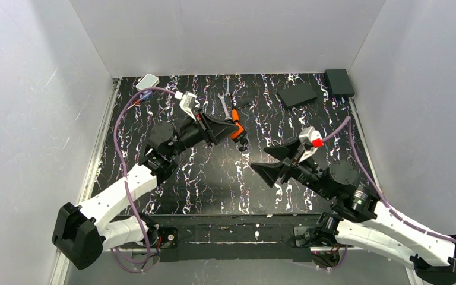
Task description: Unlock with the key
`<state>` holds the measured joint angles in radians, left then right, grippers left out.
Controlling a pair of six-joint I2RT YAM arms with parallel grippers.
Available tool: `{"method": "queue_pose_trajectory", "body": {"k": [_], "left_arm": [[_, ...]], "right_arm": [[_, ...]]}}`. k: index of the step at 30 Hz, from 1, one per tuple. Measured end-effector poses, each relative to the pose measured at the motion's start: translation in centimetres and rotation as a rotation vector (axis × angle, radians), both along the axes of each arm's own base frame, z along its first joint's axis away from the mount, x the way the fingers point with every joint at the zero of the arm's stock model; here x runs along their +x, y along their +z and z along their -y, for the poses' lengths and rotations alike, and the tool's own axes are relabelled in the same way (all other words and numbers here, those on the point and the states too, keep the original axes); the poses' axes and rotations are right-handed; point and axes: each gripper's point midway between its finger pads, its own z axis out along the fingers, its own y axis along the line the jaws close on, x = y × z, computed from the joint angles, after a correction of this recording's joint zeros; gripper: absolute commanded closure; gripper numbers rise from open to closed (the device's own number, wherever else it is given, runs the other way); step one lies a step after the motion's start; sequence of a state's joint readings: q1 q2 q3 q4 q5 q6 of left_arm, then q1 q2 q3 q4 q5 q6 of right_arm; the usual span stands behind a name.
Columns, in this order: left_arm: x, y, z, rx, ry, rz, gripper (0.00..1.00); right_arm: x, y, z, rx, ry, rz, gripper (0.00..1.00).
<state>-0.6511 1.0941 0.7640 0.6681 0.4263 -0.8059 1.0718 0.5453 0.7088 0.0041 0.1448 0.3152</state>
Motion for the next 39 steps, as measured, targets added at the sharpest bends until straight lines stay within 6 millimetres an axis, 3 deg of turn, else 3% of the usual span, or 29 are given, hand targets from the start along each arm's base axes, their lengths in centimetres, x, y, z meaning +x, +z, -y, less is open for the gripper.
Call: {"method": "queue_pose_trajectory", "body": {"k": [4, 9, 11, 24, 39], "left_arm": [[1.4, -0.1, 0.1, 0.022, 0.006, 0.002, 1.00], [2.4, -1.6, 0.3, 0.049, 0.005, -0.039, 1.00], [2.6, -2.0, 0.2, 0.055, 0.007, -0.046, 1.00], [3.8, -3.3, -1.4, 0.061, 0.041, -0.080, 1.00], [3.6, -3.0, -1.6, 0.044, 0.019, -0.098, 1.00]], "right_arm": [[1.2, -2.7, -1.3, -0.078, -0.016, 0.041, 0.19], [2.7, -6.6, -3.1, -0.193, -0.019, 0.088, 0.18], [3.0, -7.2, -3.2, -0.218, -0.025, 0.122, 0.18], [5.8, -5.2, -2.6, -0.250, -0.164, 0.384, 0.34], [7.6, -7.9, -4.9, -0.373, -0.160, 0.451, 0.41]]}}
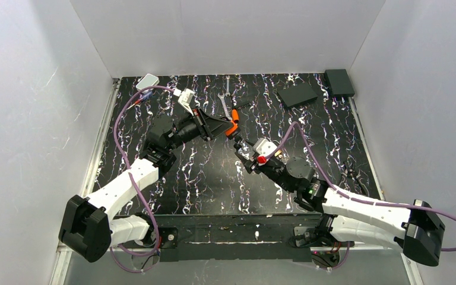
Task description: Unlock with the key
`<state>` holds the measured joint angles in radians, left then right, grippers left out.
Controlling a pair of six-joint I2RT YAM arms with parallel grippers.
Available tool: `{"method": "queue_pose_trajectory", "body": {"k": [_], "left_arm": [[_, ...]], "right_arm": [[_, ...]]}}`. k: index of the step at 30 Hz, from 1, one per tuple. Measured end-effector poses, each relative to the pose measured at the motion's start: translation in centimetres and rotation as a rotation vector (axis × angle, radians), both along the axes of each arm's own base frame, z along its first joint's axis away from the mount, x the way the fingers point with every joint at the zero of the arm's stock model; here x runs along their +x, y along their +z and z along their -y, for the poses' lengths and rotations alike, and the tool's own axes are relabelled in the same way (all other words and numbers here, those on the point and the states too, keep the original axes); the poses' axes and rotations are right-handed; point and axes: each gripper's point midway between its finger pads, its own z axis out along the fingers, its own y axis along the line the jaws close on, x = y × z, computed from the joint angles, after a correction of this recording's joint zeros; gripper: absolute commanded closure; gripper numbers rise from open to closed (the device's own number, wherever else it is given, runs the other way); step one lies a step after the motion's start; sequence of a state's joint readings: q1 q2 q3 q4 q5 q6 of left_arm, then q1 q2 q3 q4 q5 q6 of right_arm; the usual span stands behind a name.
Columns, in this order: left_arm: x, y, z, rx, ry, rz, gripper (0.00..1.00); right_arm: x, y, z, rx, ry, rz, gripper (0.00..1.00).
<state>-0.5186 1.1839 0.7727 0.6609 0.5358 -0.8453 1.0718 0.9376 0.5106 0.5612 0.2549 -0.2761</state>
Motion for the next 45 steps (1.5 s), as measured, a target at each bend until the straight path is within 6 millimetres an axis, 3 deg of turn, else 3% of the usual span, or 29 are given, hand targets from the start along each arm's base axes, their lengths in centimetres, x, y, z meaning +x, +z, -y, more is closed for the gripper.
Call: {"method": "queue_pose_trajectory", "body": {"k": [7, 12, 22, 31, 40, 43, 45], "left_arm": [[0.0, 0.3, 0.0, -0.008, -0.003, 0.008, 1.00], [0.1, 0.4, -0.1, -0.011, 0.000, 0.014, 1.00], [0.1, 0.4, -0.2, -0.008, 0.000, 0.018, 1.00], [0.0, 0.4, -0.2, -0.008, -0.007, 0.018, 1.00], [0.0, 0.5, -0.2, -0.009, -0.010, 0.021, 1.00], [0.0, 0.5, -0.2, -0.011, -0.010, 0.025, 1.00], [0.0, 0.6, -0.2, -0.011, -0.010, 0.026, 1.00]], "right_arm": [[0.0, 1.5, -0.2, 0.046, 0.004, 0.024, 0.41], [0.1, 2.5, -0.6, 0.074, 0.009, 0.027, 0.49], [0.6, 2.4, -1.6, 0.071, 0.013, 0.016, 0.55], [1.0, 2.3, -1.7, 0.058, -0.007, 0.020, 0.46], [1.5, 2.7, -1.6, 0.052, -0.033, 0.036, 0.68], [1.6, 2.8, -1.7, 0.048, -0.035, 0.038, 0.66], [1.7, 2.8, -1.8, 0.046, -0.038, 0.037, 0.59]]}}
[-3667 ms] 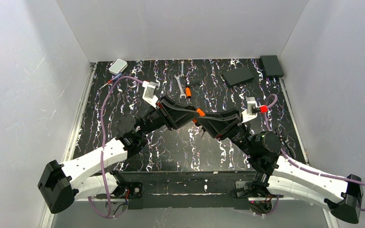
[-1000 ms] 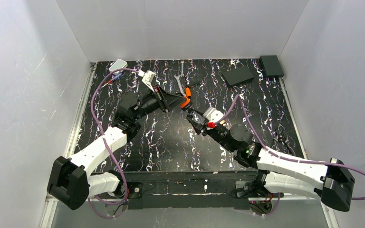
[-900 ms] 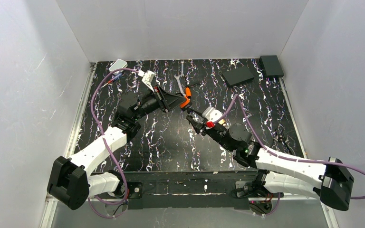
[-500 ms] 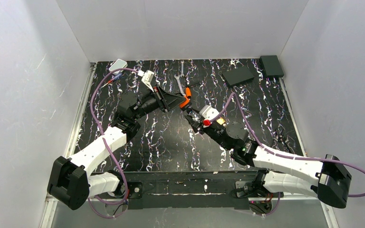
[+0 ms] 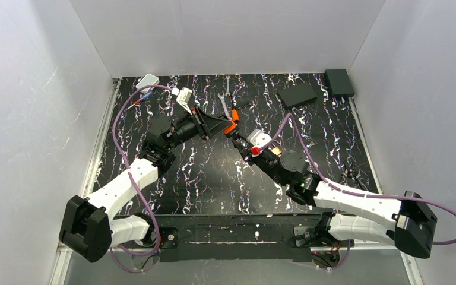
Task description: Unlock with the key
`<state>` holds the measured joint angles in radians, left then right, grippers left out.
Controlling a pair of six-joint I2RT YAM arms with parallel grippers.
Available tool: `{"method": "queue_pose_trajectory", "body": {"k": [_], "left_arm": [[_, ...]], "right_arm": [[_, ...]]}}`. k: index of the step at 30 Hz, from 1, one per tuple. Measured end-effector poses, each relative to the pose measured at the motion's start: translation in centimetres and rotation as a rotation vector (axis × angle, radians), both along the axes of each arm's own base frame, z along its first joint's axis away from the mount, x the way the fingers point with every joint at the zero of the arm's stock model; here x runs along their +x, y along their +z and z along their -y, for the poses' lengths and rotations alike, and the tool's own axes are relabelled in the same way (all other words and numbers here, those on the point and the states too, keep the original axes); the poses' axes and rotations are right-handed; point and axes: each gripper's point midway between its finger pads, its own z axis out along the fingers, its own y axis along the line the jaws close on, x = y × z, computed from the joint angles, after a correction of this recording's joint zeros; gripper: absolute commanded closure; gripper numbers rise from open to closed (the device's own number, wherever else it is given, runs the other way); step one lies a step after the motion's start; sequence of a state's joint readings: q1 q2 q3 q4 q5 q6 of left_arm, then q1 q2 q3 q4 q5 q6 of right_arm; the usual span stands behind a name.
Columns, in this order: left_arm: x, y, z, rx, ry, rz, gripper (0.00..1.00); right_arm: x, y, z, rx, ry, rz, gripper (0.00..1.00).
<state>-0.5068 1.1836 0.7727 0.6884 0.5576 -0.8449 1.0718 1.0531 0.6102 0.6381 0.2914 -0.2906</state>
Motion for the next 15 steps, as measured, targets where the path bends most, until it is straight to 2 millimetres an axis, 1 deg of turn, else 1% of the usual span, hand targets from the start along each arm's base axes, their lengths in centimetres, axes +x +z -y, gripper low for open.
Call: {"method": "queue_pose_trajectory", "body": {"k": [2, 6, 7, 11, 15], "left_arm": [[0.02, -0.03, -0.02, 0.000, 0.001, -0.001, 1.00], [-0.01, -0.03, -0.02, -0.001, -0.001, 0.000, 1.00], [-0.02, -0.01, -0.01, -0.001, -0.001, 0.001, 1.00], [-0.07, 0.05, -0.01, -0.002, -0.002, 0.004, 1.00], [-0.07, -0.06, -0.03, -0.002, -0.001, 0.002, 1.00]], "right_arm": [[0.06, -0.03, -0.06, -0.002, -0.002, -0.001, 0.56], [0.14, -0.37, -0.21, -0.011, -0.002, -0.005, 0.57], [0.16, -0.46, -0.24, -0.013, -0.002, -0.006, 0.60], [0.22, -0.62, -0.28, -0.019, -0.004, -0.008, 0.77], [0.27, -0.64, -0.32, -0.020, -0.005, -0.011, 0.90]]}}
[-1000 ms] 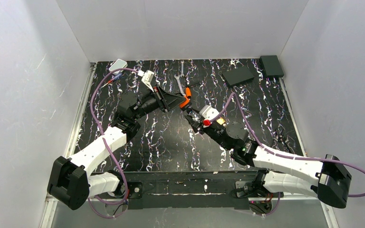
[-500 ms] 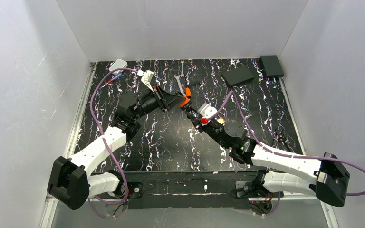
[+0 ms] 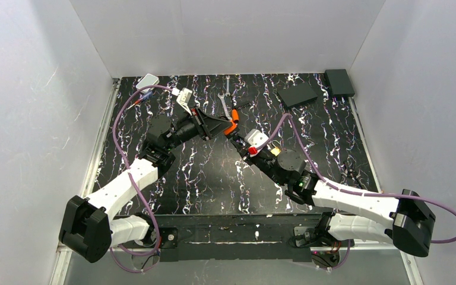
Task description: Unlock with the key
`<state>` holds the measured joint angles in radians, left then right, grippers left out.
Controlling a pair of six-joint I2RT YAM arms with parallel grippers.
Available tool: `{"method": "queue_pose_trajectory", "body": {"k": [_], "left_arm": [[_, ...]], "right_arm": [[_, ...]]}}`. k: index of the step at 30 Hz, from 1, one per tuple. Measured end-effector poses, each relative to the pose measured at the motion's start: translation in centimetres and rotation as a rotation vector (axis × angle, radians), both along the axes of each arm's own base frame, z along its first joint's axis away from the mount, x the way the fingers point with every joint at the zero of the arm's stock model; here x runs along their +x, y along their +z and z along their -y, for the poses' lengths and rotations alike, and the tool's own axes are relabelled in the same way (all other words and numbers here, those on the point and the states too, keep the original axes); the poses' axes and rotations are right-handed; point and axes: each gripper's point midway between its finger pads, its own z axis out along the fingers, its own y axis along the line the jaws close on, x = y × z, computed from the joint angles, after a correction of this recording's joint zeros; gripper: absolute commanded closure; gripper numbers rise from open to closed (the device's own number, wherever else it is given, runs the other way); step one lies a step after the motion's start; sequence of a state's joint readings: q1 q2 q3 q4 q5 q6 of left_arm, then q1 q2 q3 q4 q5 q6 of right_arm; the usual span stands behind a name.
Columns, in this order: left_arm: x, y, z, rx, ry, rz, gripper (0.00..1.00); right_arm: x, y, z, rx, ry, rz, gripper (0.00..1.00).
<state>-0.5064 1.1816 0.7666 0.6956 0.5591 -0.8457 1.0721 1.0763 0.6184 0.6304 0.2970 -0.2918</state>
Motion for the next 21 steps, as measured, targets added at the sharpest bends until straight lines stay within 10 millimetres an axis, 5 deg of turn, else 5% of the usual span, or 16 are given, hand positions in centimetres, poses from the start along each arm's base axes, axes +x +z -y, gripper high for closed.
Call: {"method": "queue_pose_trajectory", "body": {"k": [4, 21], "left_arm": [[0.0, 0.0, 0.0, -0.001, 0.000, 0.002, 1.00], [-1.1, 0.4, 0.4, -0.006, -0.065, 0.026, 1.00]], "right_arm": [[0.0, 0.0, 0.0, 0.002, 0.000, -0.002, 0.98], [-1.1, 0.4, 0.0, 0.150, 0.023, -0.177, 0.99]]}}
